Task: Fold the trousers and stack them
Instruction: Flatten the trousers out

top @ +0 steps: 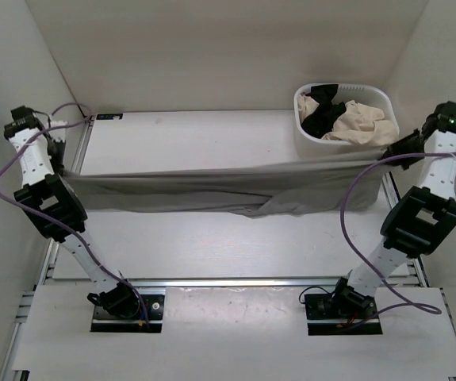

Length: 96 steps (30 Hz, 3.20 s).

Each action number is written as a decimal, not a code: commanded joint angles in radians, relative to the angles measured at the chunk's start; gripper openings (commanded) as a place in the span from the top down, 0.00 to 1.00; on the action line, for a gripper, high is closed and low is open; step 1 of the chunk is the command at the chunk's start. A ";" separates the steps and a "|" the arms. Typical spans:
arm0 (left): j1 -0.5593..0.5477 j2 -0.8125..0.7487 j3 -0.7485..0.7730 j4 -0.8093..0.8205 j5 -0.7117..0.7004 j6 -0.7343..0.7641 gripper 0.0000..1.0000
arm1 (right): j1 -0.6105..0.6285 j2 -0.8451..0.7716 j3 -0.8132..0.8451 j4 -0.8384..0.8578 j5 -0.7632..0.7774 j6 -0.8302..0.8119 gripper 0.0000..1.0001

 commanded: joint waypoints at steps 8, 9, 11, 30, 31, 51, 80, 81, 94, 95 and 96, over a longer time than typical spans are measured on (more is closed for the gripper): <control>-0.004 -0.141 -0.035 0.064 0.029 -0.044 0.86 | -0.012 -0.269 -0.232 0.140 0.036 0.016 1.00; -0.004 -0.158 -0.063 0.064 0.006 -0.035 0.86 | -0.012 -0.315 -0.335 0.141 0.045 0.016 1.00; 0.008 -0.193 -0.153 0.102 -0.018 -0.026 0.86 | -0.026 -0.366 -0.430 0.150 0.085 0.016 1.00; 0.165 -0.336 -0.691 0.190 -0.206 0.168 0.86 | -0.328 -0.566 -0.972 0.116 0.093 -0.081 1.00; 0.165 -0.336 -0.669 0.190 -0.194 0.168 0.86 | -0.328 -0.566 -0.956 0.116 0.073 -0.081 1.00; -0.095 -0.014 -0.373 0.021 0.132 0.059 0.86 | 0.156 -0.161 -0.731 0.312 0.051 0.099 1.00; -0.245 0.252 0.311 0.262 0.133 -0.151 0.86 | 0.328 -0.008 -0.290 0.332 0.467 0.306 1.00; -0.245 0.220 0.302 0.262 0.133 -0.151 0.86 | 0.319 -0.036 -0.290 0.320 0.447 0.280 1.00; -0.153 -0.220 -0.112 0.248 -0.095 0.010 0.86 | -0.017 -0.496 -0.641 0.179 0.070 0.168 1.00; -0.118 -0.260 -0.188 0.238 -0.107 0.020 0.86 | -0.078 -0.527 -0.709 0.179 0.026 0.154 1.00; -0.101 -0.279 -0.225 0.238 -0.107 0.031 0.86 | -0.106 -0.565 -0.734 0.179 0.005 0.139 1.00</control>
